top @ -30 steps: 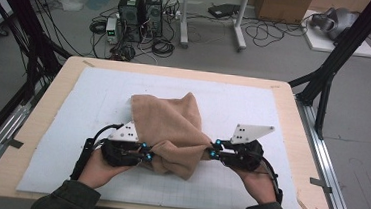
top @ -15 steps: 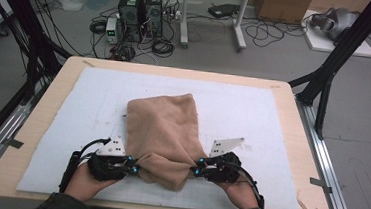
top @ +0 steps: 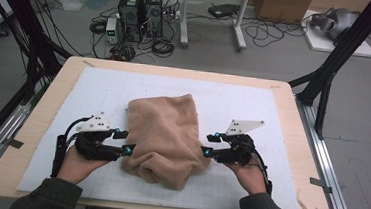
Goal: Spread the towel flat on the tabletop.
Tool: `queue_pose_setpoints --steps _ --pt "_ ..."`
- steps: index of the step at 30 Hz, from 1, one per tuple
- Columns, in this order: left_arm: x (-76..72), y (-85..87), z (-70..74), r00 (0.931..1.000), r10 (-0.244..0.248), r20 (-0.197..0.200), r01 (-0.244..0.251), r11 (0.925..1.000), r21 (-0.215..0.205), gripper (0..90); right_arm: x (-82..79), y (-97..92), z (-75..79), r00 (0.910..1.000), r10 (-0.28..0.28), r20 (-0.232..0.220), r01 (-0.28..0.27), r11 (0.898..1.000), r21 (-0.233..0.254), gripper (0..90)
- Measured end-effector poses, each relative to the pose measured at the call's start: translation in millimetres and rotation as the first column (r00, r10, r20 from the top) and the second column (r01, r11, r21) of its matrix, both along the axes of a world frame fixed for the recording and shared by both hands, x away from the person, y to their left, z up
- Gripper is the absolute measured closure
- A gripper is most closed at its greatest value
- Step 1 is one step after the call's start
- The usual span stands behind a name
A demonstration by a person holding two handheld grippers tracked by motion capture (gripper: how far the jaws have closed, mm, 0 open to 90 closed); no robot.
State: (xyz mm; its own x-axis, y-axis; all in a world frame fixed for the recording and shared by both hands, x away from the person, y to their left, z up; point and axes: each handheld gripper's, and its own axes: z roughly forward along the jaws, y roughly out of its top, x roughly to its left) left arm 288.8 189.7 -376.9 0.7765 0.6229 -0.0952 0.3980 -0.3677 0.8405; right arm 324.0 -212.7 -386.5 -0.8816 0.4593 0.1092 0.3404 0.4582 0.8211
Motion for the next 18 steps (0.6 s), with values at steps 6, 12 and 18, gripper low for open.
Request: queue_pose_setpoints --steps 6,12,18 --pt "27.9 -16.1 -28.5 0.9969 0.017 -0.077 -0.008 0.9927 0.12 39.5 24.8 16.3 -34.1 0.9959 -0.015 -0.089 0.009 0.998 -0.061 41.0" --pt "38.6 -24.1 -45.4 0.9886 -0.01 -0.15 0.029 0.9916 0.126 49.7 29.0 28.7 -49.3 0.9848 0.053 -0.165 -0.076 0.988 -0.137 68.3" --pt "32.6 -28.4 -44.4 0.9907 -0.034 -0.132 0.054 0.9868 0.153 74.7 24.2 23.7 -42.7 0.9837 0.054 -0.172 -0.077 0.989 -0.128 79.8"
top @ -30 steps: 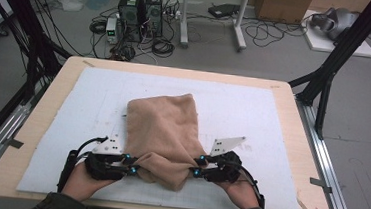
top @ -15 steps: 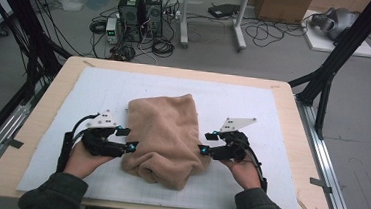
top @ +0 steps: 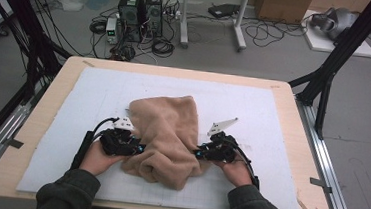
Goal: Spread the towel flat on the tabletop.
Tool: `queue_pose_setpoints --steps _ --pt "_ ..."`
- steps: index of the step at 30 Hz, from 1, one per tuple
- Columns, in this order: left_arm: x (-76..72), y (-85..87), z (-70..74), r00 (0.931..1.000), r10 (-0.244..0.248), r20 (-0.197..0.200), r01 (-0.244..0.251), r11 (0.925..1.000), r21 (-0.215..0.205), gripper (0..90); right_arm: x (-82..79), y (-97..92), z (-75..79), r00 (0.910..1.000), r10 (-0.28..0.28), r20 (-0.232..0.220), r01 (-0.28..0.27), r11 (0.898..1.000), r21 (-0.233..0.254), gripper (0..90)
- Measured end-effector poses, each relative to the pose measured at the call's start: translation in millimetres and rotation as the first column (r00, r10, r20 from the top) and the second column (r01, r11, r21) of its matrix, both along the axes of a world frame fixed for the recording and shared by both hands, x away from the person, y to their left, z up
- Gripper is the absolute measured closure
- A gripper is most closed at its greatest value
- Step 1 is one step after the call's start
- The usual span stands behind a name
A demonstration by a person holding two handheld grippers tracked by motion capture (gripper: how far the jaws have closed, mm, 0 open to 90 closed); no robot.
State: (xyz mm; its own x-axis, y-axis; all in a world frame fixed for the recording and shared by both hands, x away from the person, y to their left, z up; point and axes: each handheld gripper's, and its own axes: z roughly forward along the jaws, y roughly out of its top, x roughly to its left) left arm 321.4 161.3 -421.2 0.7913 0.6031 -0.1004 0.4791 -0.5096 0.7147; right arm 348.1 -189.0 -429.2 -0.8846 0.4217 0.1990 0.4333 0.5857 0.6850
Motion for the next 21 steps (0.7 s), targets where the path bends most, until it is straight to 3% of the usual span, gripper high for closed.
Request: queue_pose_setpoints --steps 7,13,17,21 --pt "-16.2 7.4 13.0 0.9976 0.006 0.069 -0.004 0.9997 -0.025 80.0 -26.0 -26.4 26.4 0.9957 -0.055 0.075 0.05 0.996 0.07 80.0" --pt "-33.6 9.8 26.5 0.9952 -0.015 0.097 0.022 0.9972 -0.072 80.6 -53.9 -45.1 49.7 0.9901 -0.067 0.123 0.054 0.993 0.103 79.9" --pt "-45.9 11.2 33.6 0.9931 -0.028 0.114 0.036 0.997 -0.069 80.8 -69.4 -45.4 59.6 0.9886 -0.053 0.141 0.04 0.995 0.092 79.8" --pt "-54.4 20.5 31.3 0.9937 -0.03 0.108 0.033 0.9989 -0.033 80.9 -74.5 -36.9 55.4 0.9912 -0.016 0.131 0.004 0.996 0.09 78.7"
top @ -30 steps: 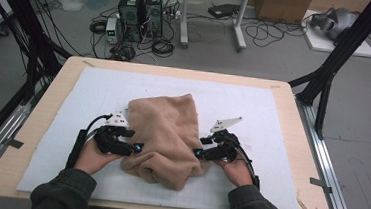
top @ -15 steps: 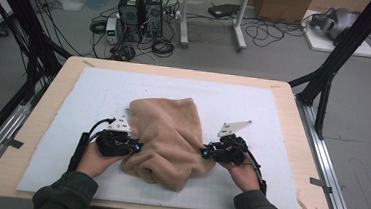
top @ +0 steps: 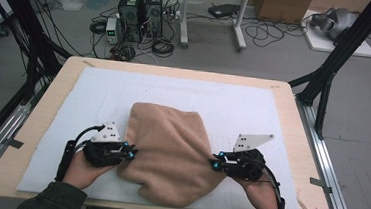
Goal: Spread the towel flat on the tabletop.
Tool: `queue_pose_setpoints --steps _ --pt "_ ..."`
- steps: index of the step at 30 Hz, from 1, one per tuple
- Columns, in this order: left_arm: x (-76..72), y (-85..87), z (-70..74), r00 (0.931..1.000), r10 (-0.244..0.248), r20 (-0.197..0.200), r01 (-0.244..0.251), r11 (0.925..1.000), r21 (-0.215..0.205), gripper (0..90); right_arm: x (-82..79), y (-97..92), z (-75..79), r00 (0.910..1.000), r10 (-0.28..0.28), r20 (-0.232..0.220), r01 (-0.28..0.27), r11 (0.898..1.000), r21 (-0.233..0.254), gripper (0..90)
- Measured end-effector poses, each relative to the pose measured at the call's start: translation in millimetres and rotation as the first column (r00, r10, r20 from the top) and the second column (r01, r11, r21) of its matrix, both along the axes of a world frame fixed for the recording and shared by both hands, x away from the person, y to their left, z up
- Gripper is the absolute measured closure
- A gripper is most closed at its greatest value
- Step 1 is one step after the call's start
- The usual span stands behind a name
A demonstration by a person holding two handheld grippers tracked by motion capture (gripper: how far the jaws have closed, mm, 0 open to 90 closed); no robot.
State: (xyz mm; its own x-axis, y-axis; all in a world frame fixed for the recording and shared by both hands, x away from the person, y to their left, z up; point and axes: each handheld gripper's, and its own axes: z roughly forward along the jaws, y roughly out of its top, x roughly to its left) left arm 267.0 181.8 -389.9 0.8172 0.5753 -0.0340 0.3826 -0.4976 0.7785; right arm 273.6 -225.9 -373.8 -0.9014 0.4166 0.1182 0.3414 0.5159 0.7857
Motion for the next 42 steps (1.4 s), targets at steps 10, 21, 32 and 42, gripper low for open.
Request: queue_pose_setpoints --steps 10,21,32,42 --pt "1.8 35.3 -23.5 0.9942 0.076 -0.076 -0.074 0.9969 0.026 84.0 12.8 43.6 -32.6 0.9915 0.093 -0.091 -0.094 0.995 -0.015 58.2" --pt "29.5 33.7 -2.1 0.9924 0.114 -0.046 -0.119 0.9848 -0.126 60.5 71.3 43.5 -30.2 0.9976 -0.069 0.008 0.069 0.998 -0.01 58.2" --pt "71.8 16.2 -42.5 0.9768 0.138 -0.164 -0.136 0.9905 0.024 58.6 104.8 64.7 -69.3 0.9872 -0.154 -0.042 0.149 0.983 -0.106 69.2" --pt "63.6 12.5 -36.6 0.9847 0.125 -0.121 -0.119 0.9916 0.05 84.5 97.4 52.6 -59.8 0.9903 -0.136 -0.027 0.132 0.982 -0.135 88.1"
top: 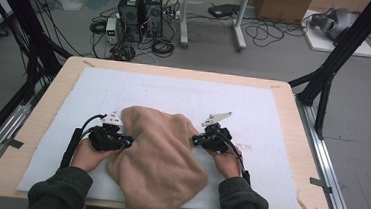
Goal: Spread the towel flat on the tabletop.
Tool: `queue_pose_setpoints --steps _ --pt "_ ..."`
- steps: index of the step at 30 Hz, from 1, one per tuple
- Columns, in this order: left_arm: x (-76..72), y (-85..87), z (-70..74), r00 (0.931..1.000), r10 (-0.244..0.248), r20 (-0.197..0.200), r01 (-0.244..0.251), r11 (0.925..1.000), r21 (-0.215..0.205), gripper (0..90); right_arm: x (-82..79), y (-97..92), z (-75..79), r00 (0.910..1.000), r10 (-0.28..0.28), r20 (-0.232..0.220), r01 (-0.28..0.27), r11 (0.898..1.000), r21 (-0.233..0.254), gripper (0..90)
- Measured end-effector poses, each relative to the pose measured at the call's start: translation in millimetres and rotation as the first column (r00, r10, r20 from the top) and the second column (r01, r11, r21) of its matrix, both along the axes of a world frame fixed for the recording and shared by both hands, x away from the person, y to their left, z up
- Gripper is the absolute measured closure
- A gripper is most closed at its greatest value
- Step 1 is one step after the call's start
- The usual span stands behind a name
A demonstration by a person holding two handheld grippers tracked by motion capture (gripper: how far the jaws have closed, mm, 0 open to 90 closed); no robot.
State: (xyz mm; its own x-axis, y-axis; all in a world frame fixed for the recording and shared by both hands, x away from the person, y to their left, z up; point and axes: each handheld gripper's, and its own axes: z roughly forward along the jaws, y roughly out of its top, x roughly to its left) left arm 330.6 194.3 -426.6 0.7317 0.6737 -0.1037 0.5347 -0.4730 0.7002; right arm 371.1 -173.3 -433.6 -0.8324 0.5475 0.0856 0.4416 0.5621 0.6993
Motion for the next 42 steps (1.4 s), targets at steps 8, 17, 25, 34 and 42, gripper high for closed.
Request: queue_pose_setpoints --steps 8,17,25,34,42 --pt "-6.8 4.9 10.4 0.9999 -0.006 0.01 0.007 0.9986 -0.052 84.4 -12.6 -49.9 24.5 0.9957 -0.077 0.051 0.08 0.996 -0.048 88.1" --pt "11.8 17.7 26.8 0.9969 0.068 0.04 -0.058 0.9762 -0.209 62.8 -6.4 -72.4 23.6 0.9884 -0.152 0.013 0.151 0.988 0.022 60.8" --pt "49.0 3.9 6.4 0.9903 0.136 -0.031 -0.139 0.9805 -0.139 47.1 6.6 -49.6 -0.7 0.9908 -0.117 -0.067 0.114 0.992 -0.053 54.8" --pt "47.8 -6.9 -3.4 0.9968 0.075 -0.027 -0.075 0.997 -0.02 83.0 8.5 -49.5 0.9 0.9949 -0.05 -0.087 0.047 0.998 -0.035 83.7" --pt "47.8 6.3 23.8 0.9893 0.136 0.054 -0.131 0.9876 -0.087 84.7 25.2 -53.9 30.0 0.9985 -0.037 -0.041 0.035 0.998 -0.048 83.8"
